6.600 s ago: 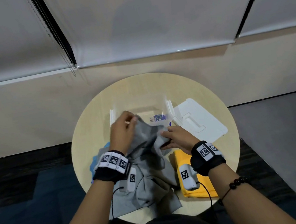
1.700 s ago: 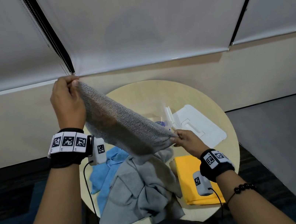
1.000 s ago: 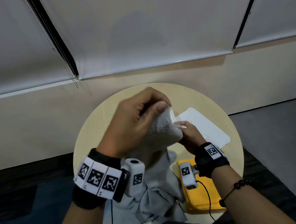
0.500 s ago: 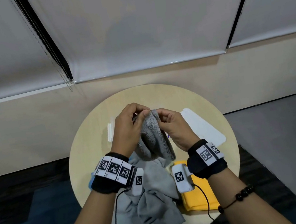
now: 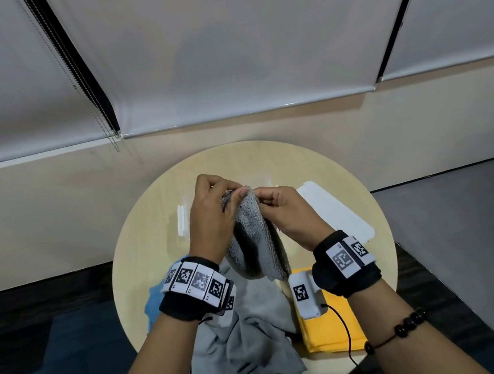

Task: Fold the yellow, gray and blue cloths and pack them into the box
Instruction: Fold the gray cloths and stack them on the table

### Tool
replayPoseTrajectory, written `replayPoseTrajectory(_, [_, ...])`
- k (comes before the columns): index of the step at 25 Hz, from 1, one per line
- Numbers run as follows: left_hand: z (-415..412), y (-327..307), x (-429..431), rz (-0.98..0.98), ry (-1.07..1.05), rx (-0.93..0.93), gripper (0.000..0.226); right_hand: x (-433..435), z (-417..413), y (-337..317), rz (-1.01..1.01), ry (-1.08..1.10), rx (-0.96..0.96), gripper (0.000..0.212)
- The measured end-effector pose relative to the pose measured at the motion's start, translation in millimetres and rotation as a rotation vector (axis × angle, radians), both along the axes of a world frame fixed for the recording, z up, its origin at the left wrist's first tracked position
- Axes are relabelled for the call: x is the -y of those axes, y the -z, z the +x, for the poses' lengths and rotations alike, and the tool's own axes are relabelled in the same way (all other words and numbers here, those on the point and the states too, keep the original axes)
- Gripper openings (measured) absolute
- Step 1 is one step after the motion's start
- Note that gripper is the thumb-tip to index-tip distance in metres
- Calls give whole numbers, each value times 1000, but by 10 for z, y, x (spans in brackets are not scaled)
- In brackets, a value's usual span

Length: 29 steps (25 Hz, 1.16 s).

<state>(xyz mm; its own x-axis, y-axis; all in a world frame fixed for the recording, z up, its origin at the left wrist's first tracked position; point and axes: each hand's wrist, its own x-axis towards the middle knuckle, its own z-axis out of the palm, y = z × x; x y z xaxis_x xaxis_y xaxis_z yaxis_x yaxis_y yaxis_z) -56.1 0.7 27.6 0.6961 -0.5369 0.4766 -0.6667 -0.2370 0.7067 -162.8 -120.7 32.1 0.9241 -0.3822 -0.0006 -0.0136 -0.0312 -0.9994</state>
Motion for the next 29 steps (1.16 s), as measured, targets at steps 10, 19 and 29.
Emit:
replayPoseTrajectory(10, [257,-225,-86,-218,-255,-49,19,103,-16,170,-523,-85,-229,10])
replayPoseTrajectory(19, [410,-368,-163,-393,-388,-116,21,-48,26,200,-195,-86,-21,8])
replayPoseTrajectory(29, [366,73,-330,-18,-146,-187,31,35,164,-2,-185,125,52,8])
